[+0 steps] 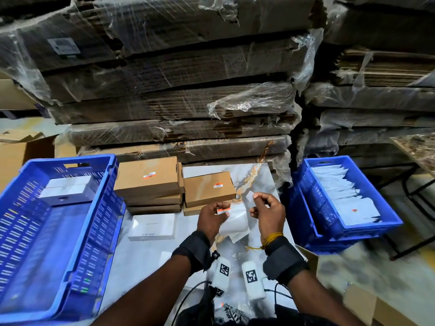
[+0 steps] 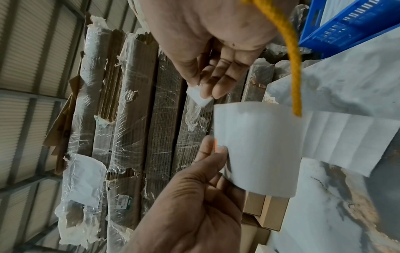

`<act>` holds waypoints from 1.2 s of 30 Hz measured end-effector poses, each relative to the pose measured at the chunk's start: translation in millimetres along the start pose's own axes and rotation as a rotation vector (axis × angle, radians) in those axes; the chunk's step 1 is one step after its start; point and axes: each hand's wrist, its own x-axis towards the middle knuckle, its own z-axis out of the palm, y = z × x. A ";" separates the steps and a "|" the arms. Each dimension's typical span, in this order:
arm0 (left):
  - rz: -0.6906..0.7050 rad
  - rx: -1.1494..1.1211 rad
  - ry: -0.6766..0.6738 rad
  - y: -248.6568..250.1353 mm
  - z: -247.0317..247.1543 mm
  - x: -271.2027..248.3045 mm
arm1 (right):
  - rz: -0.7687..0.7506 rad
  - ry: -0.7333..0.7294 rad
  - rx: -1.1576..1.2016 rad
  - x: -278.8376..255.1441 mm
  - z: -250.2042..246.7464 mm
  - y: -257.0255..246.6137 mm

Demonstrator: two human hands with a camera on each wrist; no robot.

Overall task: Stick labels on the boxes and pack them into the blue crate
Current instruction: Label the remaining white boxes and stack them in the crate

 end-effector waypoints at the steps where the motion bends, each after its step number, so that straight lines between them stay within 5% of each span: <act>1: -0.014 0.006 0.004 -2.8 -0.7 2.0 | -0.014 -0.008 -0.013 -0.1 0.6 0.7; 11: -0.328 0.078 0.042 -31.7 -29.3 9.3 | -0.102 -0.238 -0.582 -16.6 18.7 57.8; 17: -0.280 0.367 0.069 -25.1 -61.9 3.1 | -0.209 -0.339 -0.895 -31.9 41.1 68.4; 25: -0.395 0.062 0.048 13.9 -108.0 -23.4 | -0.422 -0.452 -1.025 -65.8 86.6 68.2; 36: -0.645 0.104 -0.066 -3.9 -173.6 -34.4 | -0.685 -0.573 -1.087 -112.5 122.9 91.5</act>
